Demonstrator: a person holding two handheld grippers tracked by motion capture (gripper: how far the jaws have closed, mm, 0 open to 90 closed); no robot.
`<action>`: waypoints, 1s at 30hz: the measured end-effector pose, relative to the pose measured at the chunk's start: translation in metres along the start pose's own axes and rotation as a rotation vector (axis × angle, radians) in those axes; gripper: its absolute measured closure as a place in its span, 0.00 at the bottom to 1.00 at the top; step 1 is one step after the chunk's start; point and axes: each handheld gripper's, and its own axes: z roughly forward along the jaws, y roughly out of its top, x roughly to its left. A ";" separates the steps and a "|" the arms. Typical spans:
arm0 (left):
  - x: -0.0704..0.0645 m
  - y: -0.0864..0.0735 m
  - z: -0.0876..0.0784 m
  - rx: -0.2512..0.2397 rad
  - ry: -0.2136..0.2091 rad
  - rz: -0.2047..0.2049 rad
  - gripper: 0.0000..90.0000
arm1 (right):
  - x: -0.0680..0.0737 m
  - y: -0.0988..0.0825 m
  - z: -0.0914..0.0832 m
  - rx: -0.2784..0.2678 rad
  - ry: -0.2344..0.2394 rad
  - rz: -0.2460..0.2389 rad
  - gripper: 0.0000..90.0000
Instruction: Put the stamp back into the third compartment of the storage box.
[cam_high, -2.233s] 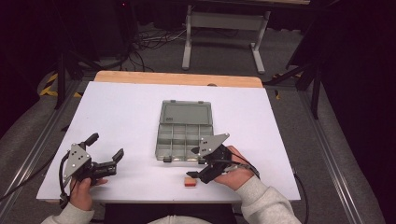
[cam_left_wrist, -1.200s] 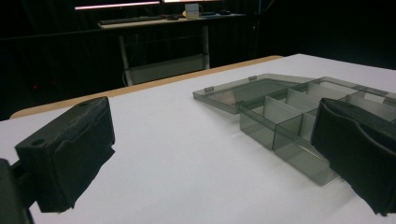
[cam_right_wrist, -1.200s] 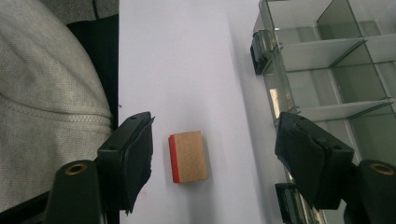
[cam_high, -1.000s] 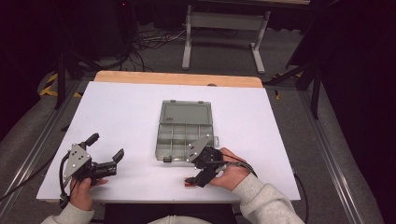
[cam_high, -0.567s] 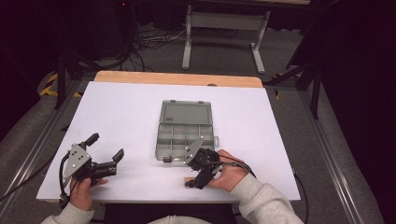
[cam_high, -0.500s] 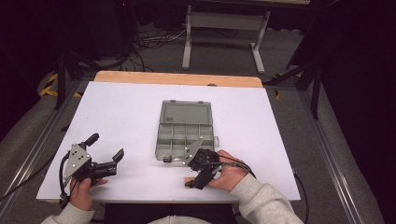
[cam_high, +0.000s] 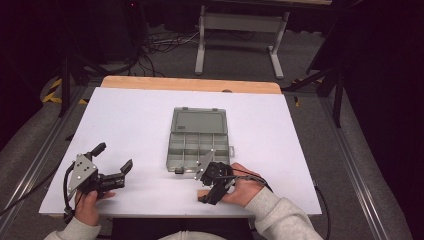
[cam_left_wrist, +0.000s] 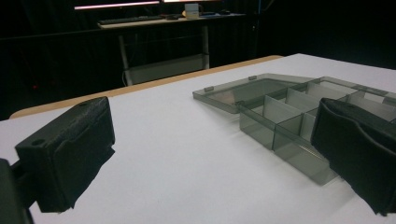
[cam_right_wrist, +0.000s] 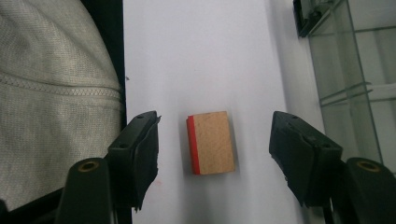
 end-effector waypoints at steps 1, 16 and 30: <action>0.000 0.000 0.000 0.000 0.000 0.000 0.01 | 0.000 0.000 0.001 0.003 0.000 0.007 0.38; 0.000 0.000 0.000 0.000 0.000 0.001 0.01 | 0.004 -0.003 0.011 0.041 -0.015 -0.024 0.54; 0.000 0.000 0.000 0.000 -0.001 0.000 0.01 | 0.006 -0.004 0.015 0.059 -0.036 -0.067 0.73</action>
